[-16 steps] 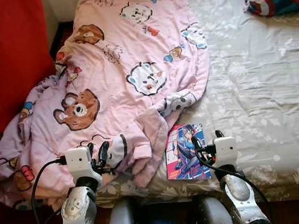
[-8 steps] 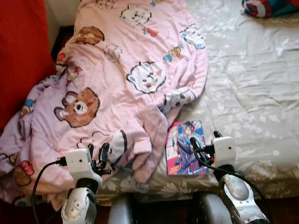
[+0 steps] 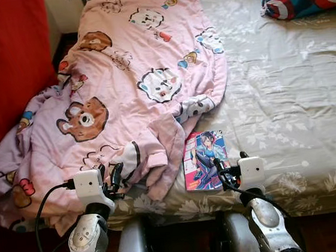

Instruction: Clean up the room

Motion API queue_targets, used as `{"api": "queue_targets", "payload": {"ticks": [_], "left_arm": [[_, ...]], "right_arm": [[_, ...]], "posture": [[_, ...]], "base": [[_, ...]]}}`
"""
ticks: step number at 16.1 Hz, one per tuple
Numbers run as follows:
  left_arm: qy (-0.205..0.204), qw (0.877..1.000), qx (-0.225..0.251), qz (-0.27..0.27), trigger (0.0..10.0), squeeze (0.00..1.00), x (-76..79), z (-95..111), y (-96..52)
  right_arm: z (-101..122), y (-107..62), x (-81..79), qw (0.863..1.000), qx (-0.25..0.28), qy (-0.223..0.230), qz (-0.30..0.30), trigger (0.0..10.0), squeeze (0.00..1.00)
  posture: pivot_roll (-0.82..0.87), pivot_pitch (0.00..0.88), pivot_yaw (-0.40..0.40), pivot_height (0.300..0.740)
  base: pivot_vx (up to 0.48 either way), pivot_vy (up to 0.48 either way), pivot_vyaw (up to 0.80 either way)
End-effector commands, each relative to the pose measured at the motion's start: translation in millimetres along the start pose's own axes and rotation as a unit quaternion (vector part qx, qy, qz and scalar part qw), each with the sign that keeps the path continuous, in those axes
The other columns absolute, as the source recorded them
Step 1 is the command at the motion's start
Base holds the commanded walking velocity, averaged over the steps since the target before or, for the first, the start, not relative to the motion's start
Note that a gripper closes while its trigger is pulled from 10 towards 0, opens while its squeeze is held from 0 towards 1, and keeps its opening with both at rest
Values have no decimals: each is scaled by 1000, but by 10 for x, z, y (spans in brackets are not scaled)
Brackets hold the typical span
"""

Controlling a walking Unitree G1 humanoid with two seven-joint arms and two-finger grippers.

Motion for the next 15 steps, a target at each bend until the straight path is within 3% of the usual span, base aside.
{"api": "queue_targets", "payload": {"ticks": [1,10,14,15], "left_arm": [[7,1000,-10,7,10000,0,-60,-43,-64],[36,999,-22,10,10000,0,-226,51,-238],[51,998,-28,13,10000,0,-291,122,-316],[55,998,-34,12,10000,0,-303,129,-362]], "right_arm": [[-39,19,34,1000,-14,20,-9,10000,0],[-306,65,198,987,-94,119,-51,10000,0],[-367,56,202,984,-110,127,-55,10000,0],[-372,65,221,978,-111,165,-65,10000,0]], "posture": [[85,216,10,609],[173,283,69,609],[203,305,89,609],[215,319,99,609]], "base": [[0,0,0],[0,0,0],[0,0,0],[0,0,0]]}}
Point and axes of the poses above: a point about 5 cm out from each wrist's last joint towards the gripper, its own y axis pointing out of the wrist towards the gripper, its own z axis along the axis of the wrist's last joint, x = y × z, the point moved 6 cm from there along y, pointing out of the wrist towards the gripper, and after that the axes turned 12 degrees about -y, right-handed, at the moved point
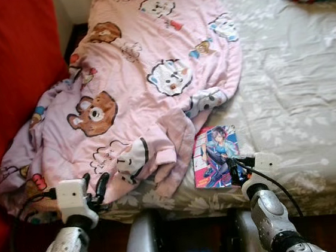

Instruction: Clean up the room

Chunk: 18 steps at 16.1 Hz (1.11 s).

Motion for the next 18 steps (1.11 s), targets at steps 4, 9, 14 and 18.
{"api": "queue_targets", "payload": {"ticks": [4,9,14,18], "left_arm": [[11,1000,-26,4,10000,0,-57,-43,-126],[18,999,-38,7,10000,0,-94,-46,-206],[22,999,-43,6,10000,0,-92,-42,-223],[27,999,-47,5,10000,0,-91,-43,-244]], "right_arm": [[-26,3,-77,1000,-6,-1,19,10000,0],[-2,-5,50,1000,5,13,-5,10000,0],[-22,-12,49,1000,3,25,-4,10000,0],[-51,-16,47,999,-3,32,-3,10000,0]], "posture": [[226,334,109,609],[242,348,126,609],[244,345,134,609],[252,346,141,609]], "base": [[0,0,0],[0,0,0],[0,0,0],[0,0,0]]}}
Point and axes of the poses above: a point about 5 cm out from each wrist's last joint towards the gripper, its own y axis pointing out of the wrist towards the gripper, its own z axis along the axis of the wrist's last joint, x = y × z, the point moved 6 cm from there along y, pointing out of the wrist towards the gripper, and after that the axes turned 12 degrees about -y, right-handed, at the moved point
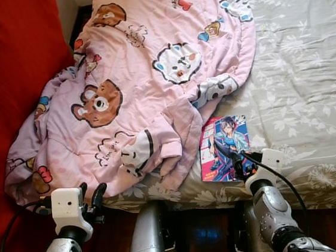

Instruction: Clean up the room

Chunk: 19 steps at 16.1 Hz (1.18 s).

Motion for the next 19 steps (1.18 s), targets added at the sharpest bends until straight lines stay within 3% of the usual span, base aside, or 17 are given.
{"api": "queue_targets", "payload": {"ticks": [1,13,19], "left_arm": [[12,1000,-14,8,10000,0,-69,-32,-66],[15,1000,-23,4,10000,0,-54,-43,-104],[14,1000,-23,2,10000,0,-50,-44,-105]], "right_arm": [[-151,-50,-18,1000,-24,15,1,10000,0],[-195,-67,65,999,-33,31,12,10000,0],[-25,-44,89,998,14,53,17,10000,0]], "posture": [[255,346,142,609],[263,354,155,609],[265,353,158,609]], "base": [[0,0,0],[0,0,0],[0,0,0]]}}
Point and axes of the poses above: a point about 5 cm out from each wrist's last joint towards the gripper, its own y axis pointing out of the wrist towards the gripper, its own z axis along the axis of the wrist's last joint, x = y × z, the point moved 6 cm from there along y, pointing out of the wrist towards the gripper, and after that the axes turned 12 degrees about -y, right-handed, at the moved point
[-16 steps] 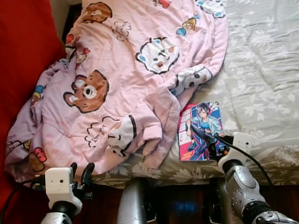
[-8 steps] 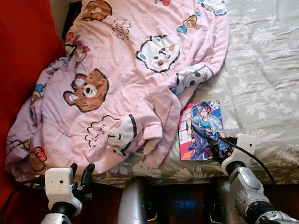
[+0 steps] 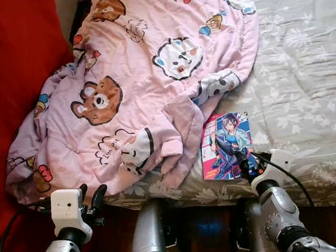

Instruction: Clean up the room

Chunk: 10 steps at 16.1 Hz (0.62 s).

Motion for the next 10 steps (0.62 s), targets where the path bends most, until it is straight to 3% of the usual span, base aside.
{"api": "queue_targets", "payload": {"ticks": [1,6,10], "left_arm": [[11,1000,-17,7,10000,0,-62,-48,-66],[12,1000,-19,5,10000,0,-61,-46,-76],[16,1000,-20,7,10000,0,-95,-36,-85]], "right_arm": [[-73,-35,-22,1000,-6,9,2,10000,0],[-102,-45,-104,999,-8,31,35,10000,0],[-157,-72,-34,999,-18,36,23,10000,0]], "posture": [[265,355,159,609],[272,359,164,609],[277,360,168,609]], "base": [[0,0,0],[0,0,0],[0,0,0]]}}
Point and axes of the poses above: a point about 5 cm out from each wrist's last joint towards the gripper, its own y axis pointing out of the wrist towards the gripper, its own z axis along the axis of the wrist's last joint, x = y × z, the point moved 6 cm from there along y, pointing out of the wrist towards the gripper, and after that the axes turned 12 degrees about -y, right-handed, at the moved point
